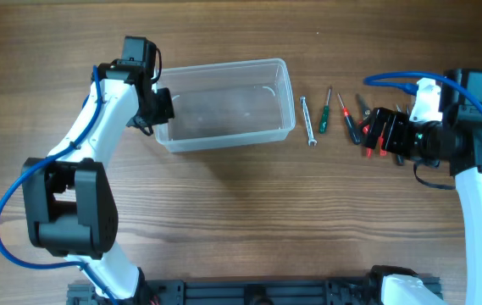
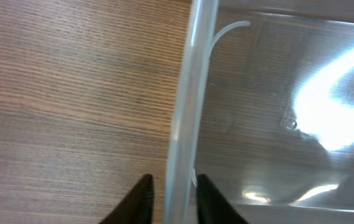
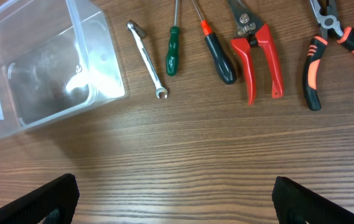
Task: Pack container
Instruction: 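Slide the container toward the tools with the left gripper, then release, then grasp the orange-black pliers with the right gripper, then lower the pliers into the container and open the right gripper, then grasp the red cutting shears with the right gripper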
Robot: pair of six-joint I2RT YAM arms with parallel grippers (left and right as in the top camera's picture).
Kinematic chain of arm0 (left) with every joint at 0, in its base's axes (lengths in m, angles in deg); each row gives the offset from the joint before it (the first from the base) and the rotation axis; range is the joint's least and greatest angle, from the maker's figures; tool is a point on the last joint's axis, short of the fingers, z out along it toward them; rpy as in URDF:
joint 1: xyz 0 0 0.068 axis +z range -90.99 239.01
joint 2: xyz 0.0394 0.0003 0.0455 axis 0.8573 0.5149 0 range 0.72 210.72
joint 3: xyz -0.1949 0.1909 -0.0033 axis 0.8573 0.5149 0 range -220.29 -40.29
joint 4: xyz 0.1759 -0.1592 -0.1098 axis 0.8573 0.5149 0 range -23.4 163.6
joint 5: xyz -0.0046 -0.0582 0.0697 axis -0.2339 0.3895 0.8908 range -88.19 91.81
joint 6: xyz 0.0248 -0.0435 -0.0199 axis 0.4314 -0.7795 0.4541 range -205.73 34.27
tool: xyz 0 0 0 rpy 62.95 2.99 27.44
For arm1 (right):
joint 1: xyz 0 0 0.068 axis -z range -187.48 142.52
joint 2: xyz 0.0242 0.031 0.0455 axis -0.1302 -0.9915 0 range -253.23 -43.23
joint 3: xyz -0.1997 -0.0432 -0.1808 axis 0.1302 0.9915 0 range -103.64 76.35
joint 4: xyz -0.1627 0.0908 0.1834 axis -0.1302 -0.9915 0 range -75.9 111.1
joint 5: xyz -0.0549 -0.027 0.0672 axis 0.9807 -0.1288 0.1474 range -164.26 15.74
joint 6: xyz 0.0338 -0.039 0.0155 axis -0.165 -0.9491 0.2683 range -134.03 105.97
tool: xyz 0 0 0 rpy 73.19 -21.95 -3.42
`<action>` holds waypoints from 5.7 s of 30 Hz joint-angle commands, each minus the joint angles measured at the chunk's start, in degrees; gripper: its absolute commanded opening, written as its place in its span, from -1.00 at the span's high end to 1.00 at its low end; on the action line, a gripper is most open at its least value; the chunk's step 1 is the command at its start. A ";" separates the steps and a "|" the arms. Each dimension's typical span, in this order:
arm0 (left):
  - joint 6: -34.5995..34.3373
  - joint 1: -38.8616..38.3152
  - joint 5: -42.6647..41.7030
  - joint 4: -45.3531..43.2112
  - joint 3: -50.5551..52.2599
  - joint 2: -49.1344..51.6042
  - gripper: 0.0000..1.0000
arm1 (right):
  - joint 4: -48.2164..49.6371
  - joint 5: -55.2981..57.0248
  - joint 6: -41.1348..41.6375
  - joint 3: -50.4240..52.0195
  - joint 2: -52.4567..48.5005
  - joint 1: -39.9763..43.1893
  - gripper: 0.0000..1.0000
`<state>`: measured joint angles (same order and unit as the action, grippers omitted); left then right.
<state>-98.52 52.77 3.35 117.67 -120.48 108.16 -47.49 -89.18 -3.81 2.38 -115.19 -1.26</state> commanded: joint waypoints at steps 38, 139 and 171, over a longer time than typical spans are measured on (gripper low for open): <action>27.67 -0.31 -1.51 -9.05 0.46 -1.14 0.81 | 0.20 6.38 0.35 -1.11 -0.07 0.09 -1.00; 5.90 31.28 11.80 8.57 -7.15 -23.54 -1.00 | 49.46 8.70 -45.62 -4.46 -27.67 -43.10 0.91; 5.90 31.28 11.80 8.57 -7.15 -23.54 -0.99 | 12.28 17.03 -8.00 -3.32 -4.85 -5.46 -0.50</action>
<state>-92.08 83.83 15.46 126.32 -127.56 84.40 -32.19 -62.84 -16.29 -2.03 -114.40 -11.43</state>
